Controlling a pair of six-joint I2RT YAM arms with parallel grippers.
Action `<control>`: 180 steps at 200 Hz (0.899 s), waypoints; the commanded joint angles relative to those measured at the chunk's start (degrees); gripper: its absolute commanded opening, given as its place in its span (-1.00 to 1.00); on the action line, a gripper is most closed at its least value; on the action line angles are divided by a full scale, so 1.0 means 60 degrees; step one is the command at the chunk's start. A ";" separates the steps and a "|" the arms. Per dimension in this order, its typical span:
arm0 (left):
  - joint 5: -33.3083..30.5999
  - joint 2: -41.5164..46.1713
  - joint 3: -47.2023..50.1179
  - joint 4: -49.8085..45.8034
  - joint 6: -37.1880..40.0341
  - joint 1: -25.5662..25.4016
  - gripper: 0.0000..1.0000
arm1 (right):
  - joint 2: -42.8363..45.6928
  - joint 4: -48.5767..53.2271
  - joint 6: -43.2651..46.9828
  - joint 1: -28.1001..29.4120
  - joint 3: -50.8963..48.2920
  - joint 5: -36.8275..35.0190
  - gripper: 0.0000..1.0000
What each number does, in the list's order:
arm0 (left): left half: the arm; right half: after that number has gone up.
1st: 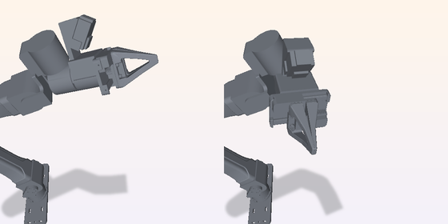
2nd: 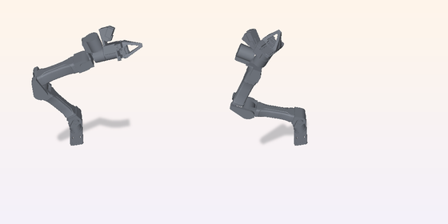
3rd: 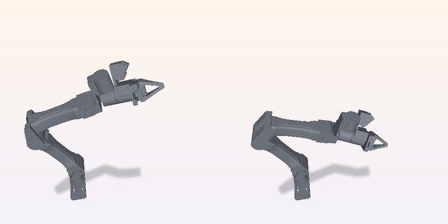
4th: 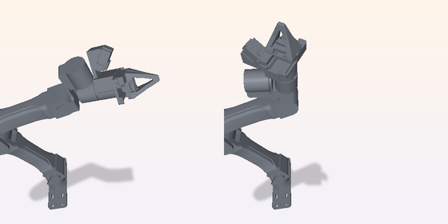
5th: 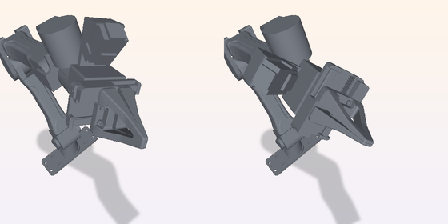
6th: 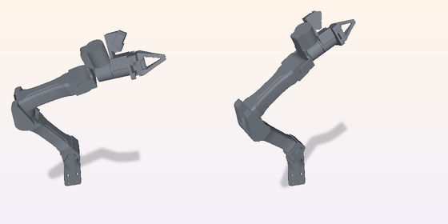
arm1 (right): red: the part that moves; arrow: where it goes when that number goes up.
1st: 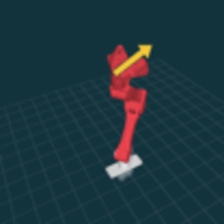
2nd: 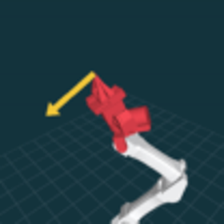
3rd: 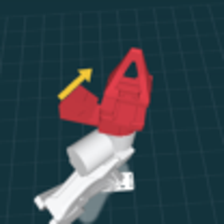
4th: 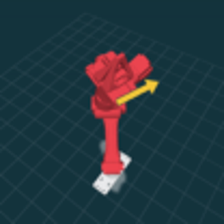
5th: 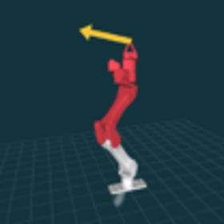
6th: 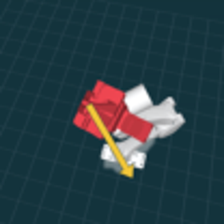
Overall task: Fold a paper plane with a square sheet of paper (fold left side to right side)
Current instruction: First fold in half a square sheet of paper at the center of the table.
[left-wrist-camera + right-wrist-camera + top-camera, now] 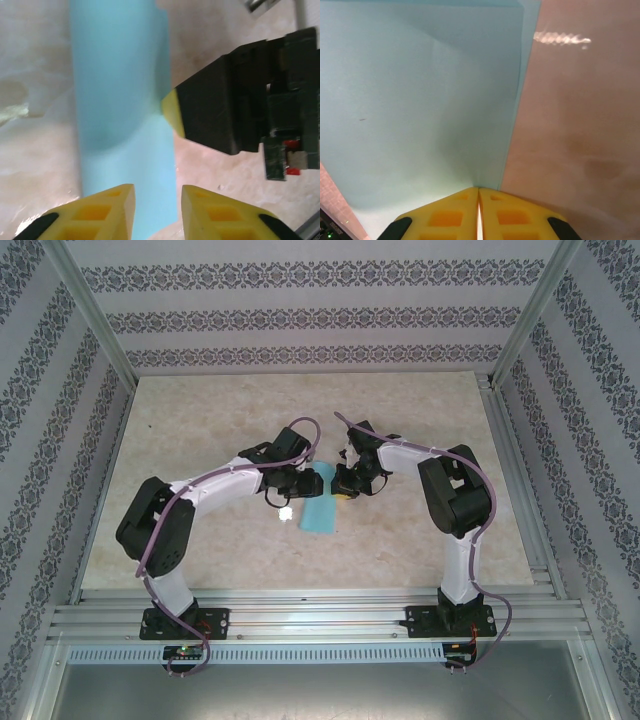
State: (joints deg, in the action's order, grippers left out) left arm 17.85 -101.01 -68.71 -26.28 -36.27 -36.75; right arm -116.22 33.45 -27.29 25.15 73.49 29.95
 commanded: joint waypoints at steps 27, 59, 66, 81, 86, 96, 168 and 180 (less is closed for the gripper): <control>0.0932 -0.0990 -0.0113 0.1239 -0.0114 0.0068 -0.56 | -0.0475 0.0592 0.0139 0.0130 -0.0120 -0.0858 -0.79; 0.0529 -0.1319 -0.0198 0.1013 0.0038 0.0166 -0.59 | -0.0476 0.0621 0.0140 0.0139 -0.0120 -0.0902 -0.79; 0.0487 -0.1341 -0.0180 0.0986 0.0071 0.0189 -0.59 | -0.0470 0.0621 0.0150 0.0130 -0.0120 -0.0906 -0.79; 0.0454 -0.1363 -0.0108 0.0993 0.0098 0.0246 -0.59 | -0.0506 0.0642 0.0158 0.0148 -0.0105 -0.0906 -0.79; 0.0442 -0.1382 -0.0082 0.0997 0.0114 0.0258 -0.59 | -0.0515 0.0650 0.0168 0.0153 -0.0105 -0.0919 -0.79; 0.0436 -0.1404 -0.0042 0.0997 0.0129 0.0262 -0.59 | -0.0522 0.0669 0.0177 0.0147 -0.0092 -0.0942 -0.79; 0.0409 -0.1732 0.0253 0.1214 0.0186 0.0305 -0.58 | -0.0638 0.0809 0.0261 0.0160 -0.0003 -0.1047 -0.79; 0.0451 -0.1823 0.0317 0.1299 0.0152 0.0308 -0.58 | -0.0653 0.0811 0.0257 0.0160 0.0012 -0.1021 -0.79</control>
State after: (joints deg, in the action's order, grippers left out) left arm 20.69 -110.54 -67.85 -20.80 -36.45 -35.64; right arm -116.68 34.50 -26.87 25.43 74.30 29.54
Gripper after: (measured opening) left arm 0.208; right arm 0.105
